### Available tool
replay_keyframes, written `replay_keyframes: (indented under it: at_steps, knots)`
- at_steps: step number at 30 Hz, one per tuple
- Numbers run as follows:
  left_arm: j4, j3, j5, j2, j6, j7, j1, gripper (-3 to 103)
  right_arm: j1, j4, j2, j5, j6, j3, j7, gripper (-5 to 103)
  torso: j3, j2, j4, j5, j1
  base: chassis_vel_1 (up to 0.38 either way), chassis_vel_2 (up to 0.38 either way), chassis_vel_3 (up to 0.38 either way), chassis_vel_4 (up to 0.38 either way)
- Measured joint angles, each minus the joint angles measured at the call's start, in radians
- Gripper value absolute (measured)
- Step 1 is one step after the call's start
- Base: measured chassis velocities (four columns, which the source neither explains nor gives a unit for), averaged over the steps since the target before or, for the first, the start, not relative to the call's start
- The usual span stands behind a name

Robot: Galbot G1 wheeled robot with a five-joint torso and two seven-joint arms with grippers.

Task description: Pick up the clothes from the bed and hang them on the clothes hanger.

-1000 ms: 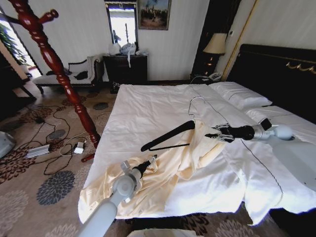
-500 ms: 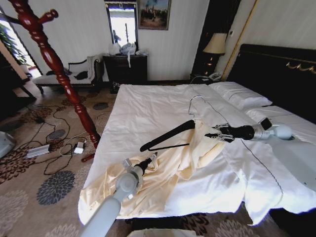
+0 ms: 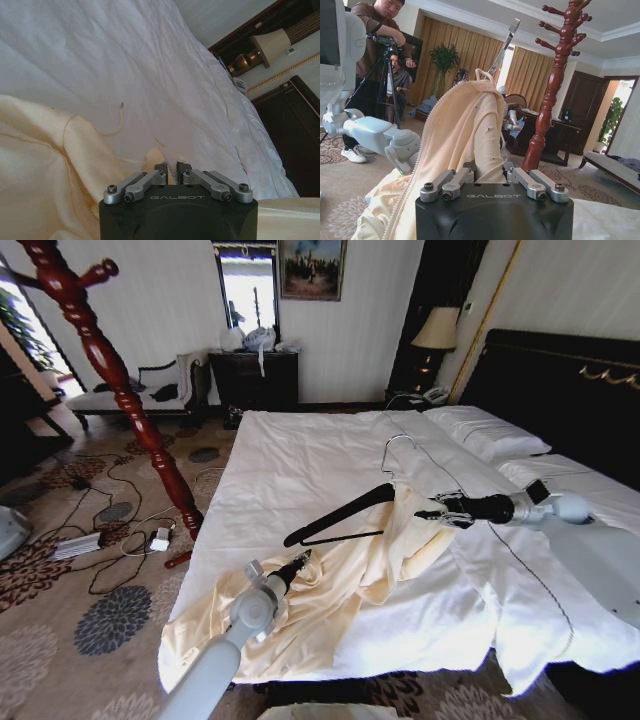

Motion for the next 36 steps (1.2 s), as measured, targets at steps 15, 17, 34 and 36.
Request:
replay_keyframes:
  at_steps: [15,17,34,36]
  knots:
    - [-0.113,-0.096,-0.070,0.121,-0.014,0.015,-0.097,2,-0.026,0.000,-0.001,-0.032,0.007,-0.006,0.133,23,0.000,0.000,0.0000,-0.0002,0.000,0.000,0.000,0.000,0.000]
    - [-0.153,-0.145,-0.152,0.172,-0.014,0.003,-0.162,2,-0.027,0.005,0.006,-0.039,0.007,-0.009,0.154,23,0.000,0.000,0.0001,-0.0002,0.000,0.000,0.000,0.000,0.000]
    - [-0.309,-0.219,-0.429,0.302,-0.021,-0.053,-0.526,2,-0.044,0.012,0.033,-0.105,0.007,-0.020,0.203,23,0.000,0.000,-0.0002,-0.0001,0.000,0.000,0.000,0.000,0.000]
    - [-0.322,-0.217,-0.440,0.307,-0.021,-0.058,-0.539,2,-0.044,0.012,0.038,-0.111,0.007,-0.022,0.215,23,0.000,0.000,-0.0001,-0.0001,0.000,0.000,0.000,0.000,0.000]
